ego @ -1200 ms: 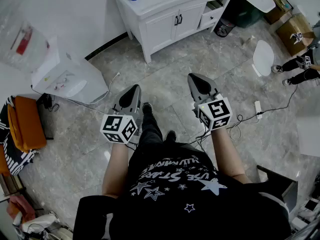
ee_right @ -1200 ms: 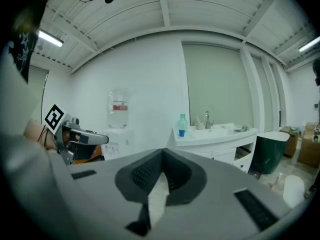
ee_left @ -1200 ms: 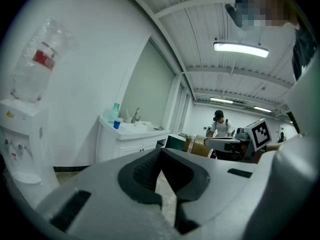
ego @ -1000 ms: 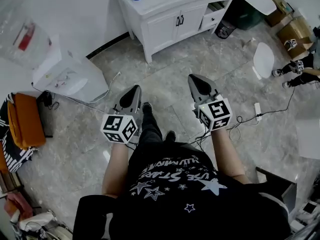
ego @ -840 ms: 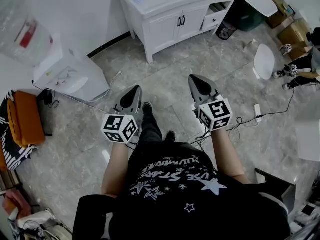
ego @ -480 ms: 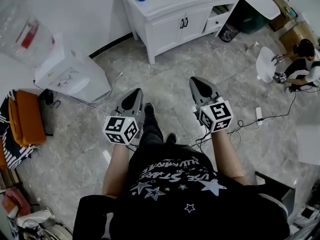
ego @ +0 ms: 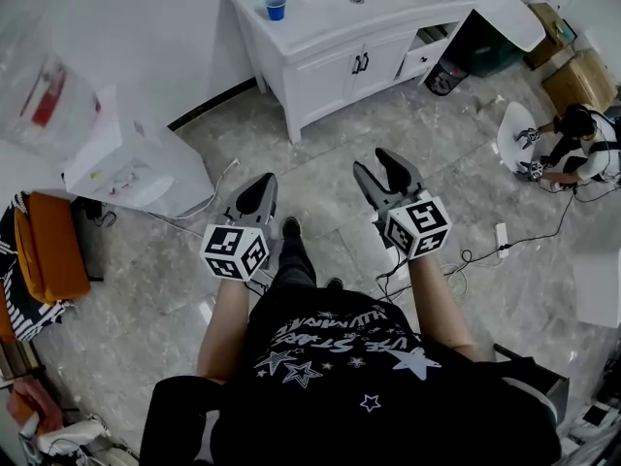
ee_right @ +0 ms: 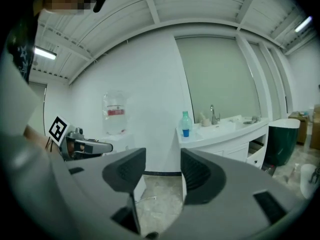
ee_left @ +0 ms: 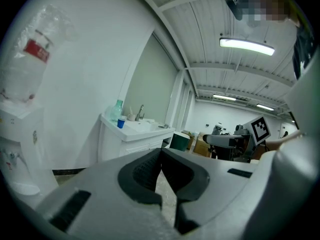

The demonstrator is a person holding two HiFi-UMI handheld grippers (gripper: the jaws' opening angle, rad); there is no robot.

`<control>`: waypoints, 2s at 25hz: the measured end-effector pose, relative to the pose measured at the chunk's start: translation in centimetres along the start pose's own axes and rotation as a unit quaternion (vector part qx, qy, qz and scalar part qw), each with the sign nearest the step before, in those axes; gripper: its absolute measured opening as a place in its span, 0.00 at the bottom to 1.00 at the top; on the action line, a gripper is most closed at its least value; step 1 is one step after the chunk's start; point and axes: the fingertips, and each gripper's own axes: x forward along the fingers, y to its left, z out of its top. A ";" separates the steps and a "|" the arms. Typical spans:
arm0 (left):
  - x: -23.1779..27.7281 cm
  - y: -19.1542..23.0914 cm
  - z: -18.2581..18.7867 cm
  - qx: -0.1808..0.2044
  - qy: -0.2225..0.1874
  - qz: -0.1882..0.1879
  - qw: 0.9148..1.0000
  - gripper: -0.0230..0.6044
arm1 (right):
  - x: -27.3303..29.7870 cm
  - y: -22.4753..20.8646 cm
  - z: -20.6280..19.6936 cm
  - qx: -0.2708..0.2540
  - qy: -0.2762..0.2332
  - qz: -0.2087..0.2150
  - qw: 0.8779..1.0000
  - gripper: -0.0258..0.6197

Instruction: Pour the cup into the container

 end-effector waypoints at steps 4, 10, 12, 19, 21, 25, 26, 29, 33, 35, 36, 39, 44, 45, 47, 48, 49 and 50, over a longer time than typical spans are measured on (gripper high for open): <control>3.7 3.6 1.6 -0.002 0.002 -0.003 1.000 0.06 | 4.8 -2.2 1.0 -0.005 0.006 0.001 1.000 0.49; 8.3 9.0 4.0 -0.004 0.005 -0.004 1.000 0.06 | 11.7 -4.7 3.2 -0.001 0.008 -0.002 1.000 0.75; 9.5 10.6 4.6 -0.005 0.008 -0.006 1.000 0.06 | 13.7 -5.3 3.8 -0.003 0.011 -0.006 1.000 0.76; 12.8 17.1 6.4 -0.011 0.011 -0.010 1.000 0.06 | 20.7 -6.2 4.8 -0.002 0.022 -0.018 1.000 0.76; 13.7 18.8 6.8 -0.013 0.013 -0.013 1.000 0.06 | 22.4 -6.5 5.3 0.000 0.024 -0.024 0.999 0.76; 15.1 21.6 7.8 -0.013 0.010 -0.020 1.000 0.06 | 25.0 -7.1 6.0 -0.006 0.024 -0.036 0.999 0.76; 15.4 22.2 7.9 -0.015 0.009 -0.020 1.000 0.06 | 25.6 -7.3 6.1 -0.009 0.025 -0.038 0.999 0.76; 16.2 23.5 8.1 -0.021 0.007 -0.016 1.000 0.06 | 26.9 -8.3 6.3 -0.017 0.031 -0.038 0.999 0.75; 18.0 24.5 8.8 -0.013 0.006 -0.005 1.000 0.06 | 29.0 -10.4 6.7 -0.026 0.035 -0.029 0.999 0.75; 18.8 25.1 9.2 -0.013 0.002 0.007 1.000 0.06 | 30.3 -11.7 6.8 -0.027 0.035 -0.024 0.999 0.75; 19.2 25.4 9.4 -0.013 0.001 0.015 1.000 0.06 | 31.1 -12.4 7.0 -0.028 0.035 -0.019 0.999 0.76; 20.5 27.0 10.0 -0.011 -0.002 0.048 0.999 0.06 | 34.4 -14.4 7.5 -0.036 0.036 0.006 0.999 0.76; 23.4 28.8 10.5 -0.023 0.003 0.100 0.995 0.06 | 39.7 -17.5 8.4 -0.049 0.048 0.067 0.995 0.76; 24.1 28.8 10.5 -0.024 0.006 0.107 0.994 0.06 | 40.6 -18.0 8.5 -0.052 0.050 0.081 0.994 0.76; 25.3 28.9 10.6 -0.023 0.010 0.122 0.992 0.06 | 42.3 -19.0 8.6 -0.059 0.057 0.109 0.991 0.75; 25.9 29.1 10.7 -0.024 0.011 0.131 0.991 0.06 | 43.2 -19.4 8.6 -0.064 0.062 0.123 0.988 0.75; 26.5 29.2 10.9 -0.027 0.010 0.140 0.990 0.06 | 44.1 -19.8 8.6 -0.069 0.069 0.138 0.986 0.75; 27.0 29.4 11.1 -0.029 0.010 0.149 0.988 0.06 | 44.9 -20.1 8.6 -0.075 0.075 0.153 0.983 0.75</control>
